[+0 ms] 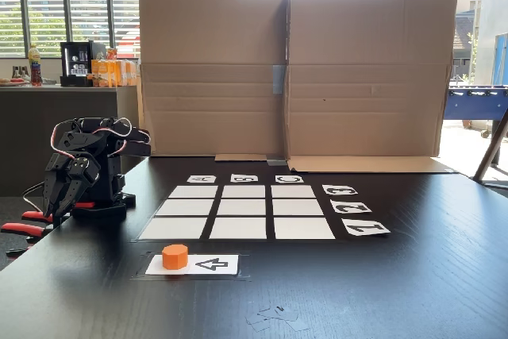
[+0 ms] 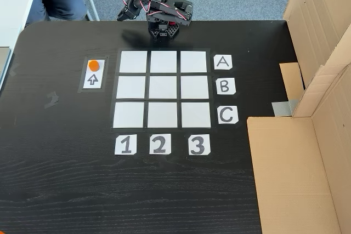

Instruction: Pick up the round, orange token and place it in the grid on square A1.

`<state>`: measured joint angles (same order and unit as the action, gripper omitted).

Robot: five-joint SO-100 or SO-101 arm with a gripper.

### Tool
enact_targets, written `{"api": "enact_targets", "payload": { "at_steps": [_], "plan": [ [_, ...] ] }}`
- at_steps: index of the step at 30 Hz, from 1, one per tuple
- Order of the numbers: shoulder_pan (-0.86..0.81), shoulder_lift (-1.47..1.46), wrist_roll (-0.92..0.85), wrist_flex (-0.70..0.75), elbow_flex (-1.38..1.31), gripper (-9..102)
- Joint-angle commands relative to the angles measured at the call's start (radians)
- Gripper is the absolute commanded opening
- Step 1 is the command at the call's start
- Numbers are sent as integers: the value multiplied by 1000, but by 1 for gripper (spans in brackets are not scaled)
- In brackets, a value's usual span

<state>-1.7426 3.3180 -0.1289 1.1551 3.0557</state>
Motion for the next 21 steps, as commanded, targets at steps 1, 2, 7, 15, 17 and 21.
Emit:
{"api": "enact_targets", "payload": {
  "at_steps": [1,2,7,15,17,21],
  "plan": [
    [-40,-160,-28,-5,-104,12],
    [-40,-160,-28,-5,-106,12],
    [-40,-166,-25,-5,-117,12],
    [-34,-293,-25,-5,-212,11],
    [-31,-353,-29,-5,-249,11],
    [-5,-535,-31,-11,-380,12]
  ]
}}
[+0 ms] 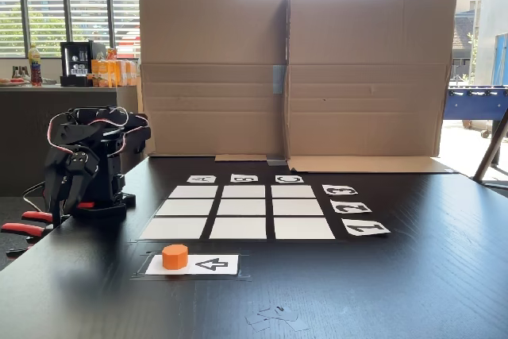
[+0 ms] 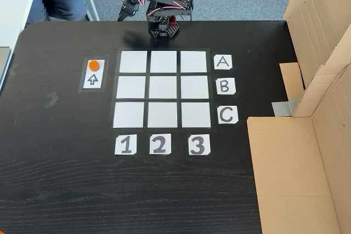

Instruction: Pick up the round, orange token and place it in the grid on square A1.

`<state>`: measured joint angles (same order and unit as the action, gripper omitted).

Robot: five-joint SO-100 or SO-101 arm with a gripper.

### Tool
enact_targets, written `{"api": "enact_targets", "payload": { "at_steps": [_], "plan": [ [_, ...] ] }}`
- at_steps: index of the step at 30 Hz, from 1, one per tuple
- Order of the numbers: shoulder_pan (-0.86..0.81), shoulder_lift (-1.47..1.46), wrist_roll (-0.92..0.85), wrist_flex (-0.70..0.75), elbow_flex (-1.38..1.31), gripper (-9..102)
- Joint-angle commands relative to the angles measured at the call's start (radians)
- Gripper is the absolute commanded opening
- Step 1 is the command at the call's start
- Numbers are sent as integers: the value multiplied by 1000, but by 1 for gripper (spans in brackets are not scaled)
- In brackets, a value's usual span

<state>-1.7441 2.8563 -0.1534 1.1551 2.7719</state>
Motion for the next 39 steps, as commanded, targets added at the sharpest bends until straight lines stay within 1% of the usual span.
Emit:
{"api": "enact_targets", "payload": {
  "at_steps": [1,9,11,14,17,21,25,31,39],
  "plan": [
    [3,-121,-6,-5,-138,12],
    [66,-451,-3,15,-414,16],
    [87,-526,-3,48,-485,17],
    [129,-643,6,141,-607,19],
    [186,-756,69,222,-729,21],
    [256,-881,156,272,-861,24],
    [322,-980,242,273,-959,26],
    [400,-1112,310,275,-1097,30],
    [465,-1356,397,275,-1344,31]
  ]
}}
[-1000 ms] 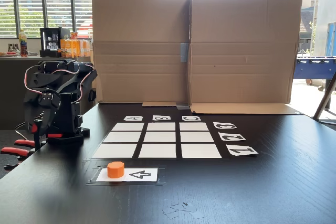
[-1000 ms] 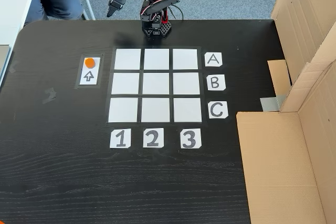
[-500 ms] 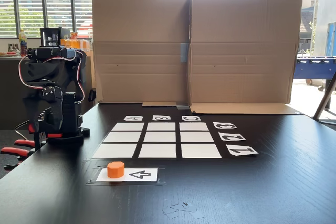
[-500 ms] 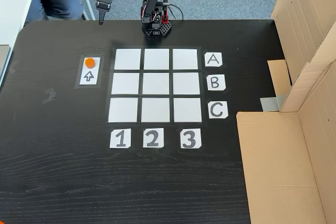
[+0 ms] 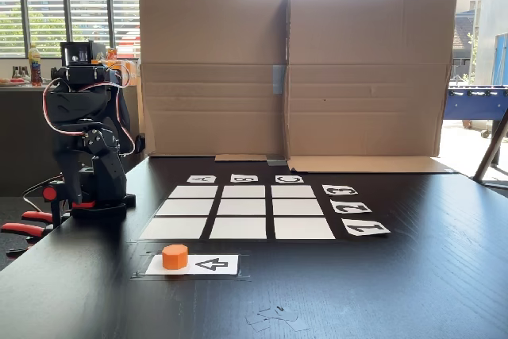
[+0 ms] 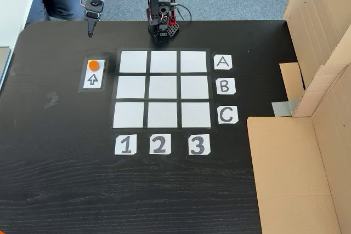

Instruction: Pick up the round, orange token and place it in the grid on square A1.

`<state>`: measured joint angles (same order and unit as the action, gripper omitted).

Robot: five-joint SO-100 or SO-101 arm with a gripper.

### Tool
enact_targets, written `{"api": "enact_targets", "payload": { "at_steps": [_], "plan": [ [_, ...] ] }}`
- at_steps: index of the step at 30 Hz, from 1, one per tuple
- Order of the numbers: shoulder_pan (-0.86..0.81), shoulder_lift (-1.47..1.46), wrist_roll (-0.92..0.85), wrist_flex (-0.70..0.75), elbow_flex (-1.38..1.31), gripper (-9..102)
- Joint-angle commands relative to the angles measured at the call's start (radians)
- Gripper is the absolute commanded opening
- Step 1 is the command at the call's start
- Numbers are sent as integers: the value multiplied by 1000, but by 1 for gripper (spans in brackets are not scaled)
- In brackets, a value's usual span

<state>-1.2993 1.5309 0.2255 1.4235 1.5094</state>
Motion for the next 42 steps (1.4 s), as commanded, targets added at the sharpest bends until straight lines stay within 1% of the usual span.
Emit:
{"api": "enact_targets", "payload": {
  "at_steps": [1,8,20,28,42],
  "plan": [
    [28,-58,28,6,-107,31],
    [81,-187,86,6,-215,31],
    [192,-285,166,-3,-265,31],
    [258,-356,187,-5,-308,30],
    [295,-479,198,2,-377,31]
  ]
}}
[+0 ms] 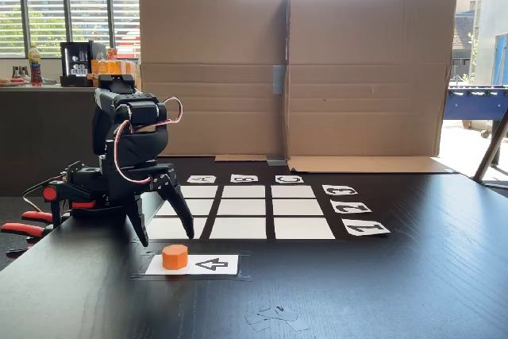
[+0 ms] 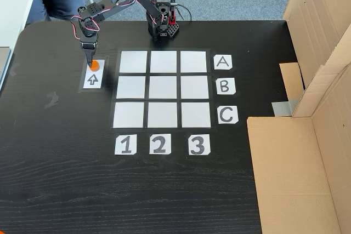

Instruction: Pick up the round, orange token and place it in the grid on square A1.

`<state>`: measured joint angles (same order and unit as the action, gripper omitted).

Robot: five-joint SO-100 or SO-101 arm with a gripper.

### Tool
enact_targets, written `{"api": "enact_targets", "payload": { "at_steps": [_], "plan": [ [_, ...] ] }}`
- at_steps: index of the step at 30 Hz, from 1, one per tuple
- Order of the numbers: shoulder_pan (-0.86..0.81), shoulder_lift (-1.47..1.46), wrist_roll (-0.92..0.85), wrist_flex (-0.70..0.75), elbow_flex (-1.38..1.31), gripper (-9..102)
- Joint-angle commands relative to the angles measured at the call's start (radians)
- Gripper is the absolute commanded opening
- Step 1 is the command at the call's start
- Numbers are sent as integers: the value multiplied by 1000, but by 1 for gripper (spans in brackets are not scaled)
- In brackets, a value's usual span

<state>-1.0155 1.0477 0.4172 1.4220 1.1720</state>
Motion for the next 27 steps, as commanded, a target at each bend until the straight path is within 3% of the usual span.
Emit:
{"api": "enact_targets", "payload": {
  "at_steps": [1,27],
  "plan": [
    [12,-2,6,3,-43,31],
    [40,-133,3,-3,-126,31]
  ]
}}
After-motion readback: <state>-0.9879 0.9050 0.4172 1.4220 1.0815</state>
